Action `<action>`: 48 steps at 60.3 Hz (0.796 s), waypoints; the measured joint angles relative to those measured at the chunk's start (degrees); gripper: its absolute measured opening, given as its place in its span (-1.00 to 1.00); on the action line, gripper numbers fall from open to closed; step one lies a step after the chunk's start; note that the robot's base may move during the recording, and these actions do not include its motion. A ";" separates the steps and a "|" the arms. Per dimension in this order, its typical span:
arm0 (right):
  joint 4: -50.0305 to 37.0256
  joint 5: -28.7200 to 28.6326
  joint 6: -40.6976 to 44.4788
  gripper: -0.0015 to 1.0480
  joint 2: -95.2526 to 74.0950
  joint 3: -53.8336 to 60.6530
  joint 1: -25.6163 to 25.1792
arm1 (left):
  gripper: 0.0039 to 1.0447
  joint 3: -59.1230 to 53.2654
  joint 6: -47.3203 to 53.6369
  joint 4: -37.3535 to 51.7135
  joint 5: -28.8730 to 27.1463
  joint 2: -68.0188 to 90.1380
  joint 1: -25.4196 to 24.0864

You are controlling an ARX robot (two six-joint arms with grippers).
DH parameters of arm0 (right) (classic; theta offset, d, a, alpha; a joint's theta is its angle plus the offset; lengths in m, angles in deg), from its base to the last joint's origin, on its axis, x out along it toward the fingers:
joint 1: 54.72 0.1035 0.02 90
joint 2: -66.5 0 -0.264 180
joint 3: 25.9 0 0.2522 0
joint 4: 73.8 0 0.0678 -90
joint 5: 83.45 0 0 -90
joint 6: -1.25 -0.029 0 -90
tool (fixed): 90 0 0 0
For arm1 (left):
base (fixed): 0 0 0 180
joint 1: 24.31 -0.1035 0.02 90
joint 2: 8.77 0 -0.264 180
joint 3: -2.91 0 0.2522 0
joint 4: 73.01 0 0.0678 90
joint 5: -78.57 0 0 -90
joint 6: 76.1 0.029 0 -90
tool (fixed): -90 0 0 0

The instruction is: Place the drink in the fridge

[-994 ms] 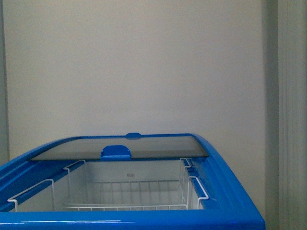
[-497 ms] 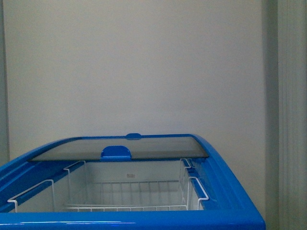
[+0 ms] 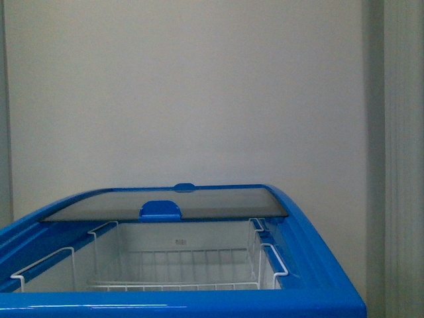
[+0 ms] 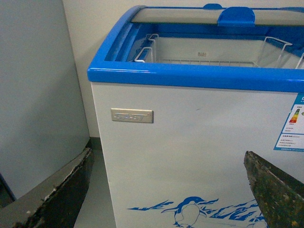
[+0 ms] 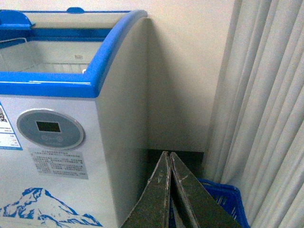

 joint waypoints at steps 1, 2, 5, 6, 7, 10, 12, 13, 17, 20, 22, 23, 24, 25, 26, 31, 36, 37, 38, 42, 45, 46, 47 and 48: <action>0.35 0.00 0.00 -0.95 0.35 0.00 0.00 | 0.85 0.00 0.00 0.00 0.00 0.00 0.00; 0.72 0.00 0.00 -0.95 0.68 0.00 0.00 | 0.85 0.00 0.00 0.00 0.00 0.00 0.00; 1.44 0.00 0.00 -0.95 1.36 0.00 0.00 | 0.85 0.00 0.02 0.00 0.00 0.00 0.00; 1.60 0.00 0.00 -0.95 1.53 0.00 0.00 | 0.85 0.00 0.00 0.00 0.00 0.00 0.00; 1.90 0.00 0.00 -0.95 1.84 0.00 0.00 | 0.85 0.00 0.00 0.00 0.00 0.00 0.00; 2.56 0.00 0.00 -0.95 2.54 0.00 0.00 | 0.85 0.00 0.00 0.00 0.00 0.00 0.00; 3.17 0.00 0.00 -0.95 3.21 0.00 0.00 | 0.85 0.00 0.00 0.00 0.00 0.00 0.00; 3.52 0.00 0.00 -0.95 3.50 0.00 0.00 | 0.85 0.00 0.00 0.00 0.00 0.00 0.00; 4.72 0.00 0.00 -0.95 4.63 0.00 0.00 | 0.85 0.00 0.00 0.00 0.00 0.00 0.00; 8.68 0.02 0.00 -0.95 7.96 -0.02 0.00 | 0.85 0.00 0.00 0.00 0.02 0.00 0.00; 12.90 0.00 -0.02 -0.95 10.84 -0.02 0.00 | 0.85 0.00 0.00 0.00 0.00 0.00 0.00; 14.10 0.02 0.00 -0.95 11.93 -0.02 0.00 | 0.85 0.00 0.00 0.00 -0.02 0.00 0.00; 14.78 0.00 0.00 -0.95 13.57 -0.02 0.00 | 0.85 0.00 0.00 0.00 -0.02 0.00 0.00; 14.80 -0.07 0.00 -0.95 14.03 -0.02 0.00 | 0.85 0.00 0.00 0.00 0.02 0.00 0.00; 14.82 -0.04 0.00 -0.95 14.53 -0.02 0.00 | 0.85 0.00 0.00 0.00 0.00 0.00 0.00; 14.99 0.11 0.00 -0.95 14.71 -0.02 0.00 | 0.85 0.00 0.00 0.00 0.00 0.00 0.00; 15.06 0.02 0.02 -0.90 14.75 -0.02 0.00 | 0.85 0.00 0.02 0.00 0.00 0.00 0.00; 15.06 0.02 0.02 -0.81 14.78 -0.02 0.00 | 0.85 0.00 0.00 0.00 0.00 0.00 0.00; 15.06 0.02 0.02 -0.77 14.78 -0.02 0.00 | 0.85 0.00 0.00 0.00 0.00 0.00 0.00; 15.06 0.02 0.02 -0.57 14.78 -0.02 0.00 | 0.85 0.00 0.00 0.00 0.00 0.00 0.00; 15.06 0.02 0.02 -0.37 14.78 -0.02 0.00 | 0.85 0.00 0.00 0.00 0.00 0.00 0.00; 15.06 0.00 0.02 -0.31 14.78 -0.02 0.00 | 0.85 0.00 0.00 0.00 0.00 0.00 0.00; 15.06 0.02 0.02 -0.27 14.78 -0.02 0.00 | 0.85 0.00 0.00 0.00 0.00 0.00 0.00; 15.06 0.02 0.02 -0.21 14.78 -0.02 0.00 | 0.85 0.00 0.00 0.00 0.00 0.00 0.00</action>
